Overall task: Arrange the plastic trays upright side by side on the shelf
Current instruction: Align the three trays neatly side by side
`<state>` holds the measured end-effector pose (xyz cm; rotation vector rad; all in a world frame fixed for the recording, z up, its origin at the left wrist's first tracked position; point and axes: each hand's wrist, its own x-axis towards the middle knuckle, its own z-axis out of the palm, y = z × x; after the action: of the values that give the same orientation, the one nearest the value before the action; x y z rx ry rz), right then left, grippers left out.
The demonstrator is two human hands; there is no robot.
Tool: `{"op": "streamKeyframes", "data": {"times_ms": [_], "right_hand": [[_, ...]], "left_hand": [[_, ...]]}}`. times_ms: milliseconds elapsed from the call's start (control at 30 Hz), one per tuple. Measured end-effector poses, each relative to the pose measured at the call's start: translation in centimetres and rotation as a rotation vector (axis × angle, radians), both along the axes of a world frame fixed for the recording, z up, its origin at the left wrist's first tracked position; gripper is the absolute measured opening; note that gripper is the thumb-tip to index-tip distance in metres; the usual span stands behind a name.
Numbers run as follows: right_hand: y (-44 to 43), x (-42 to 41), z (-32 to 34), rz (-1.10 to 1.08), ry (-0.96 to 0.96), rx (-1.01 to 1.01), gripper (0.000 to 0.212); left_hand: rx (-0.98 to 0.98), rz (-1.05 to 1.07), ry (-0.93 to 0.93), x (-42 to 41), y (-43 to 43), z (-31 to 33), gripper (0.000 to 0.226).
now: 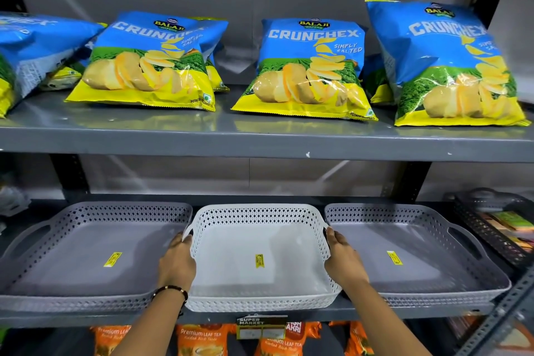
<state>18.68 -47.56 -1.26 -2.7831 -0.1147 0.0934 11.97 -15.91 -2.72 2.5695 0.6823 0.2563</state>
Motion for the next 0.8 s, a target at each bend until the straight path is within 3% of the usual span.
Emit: {"op": "streamKeyframes", "data": {"times_ms": [800], "right_hand": [[0.02,-0.18,0.07,-0.003,0.000,-0.009,0.075]], "left_hand": [[-0.005,-0.019,-0.001,-0.41,-0.34,0.62,0.061]]}}
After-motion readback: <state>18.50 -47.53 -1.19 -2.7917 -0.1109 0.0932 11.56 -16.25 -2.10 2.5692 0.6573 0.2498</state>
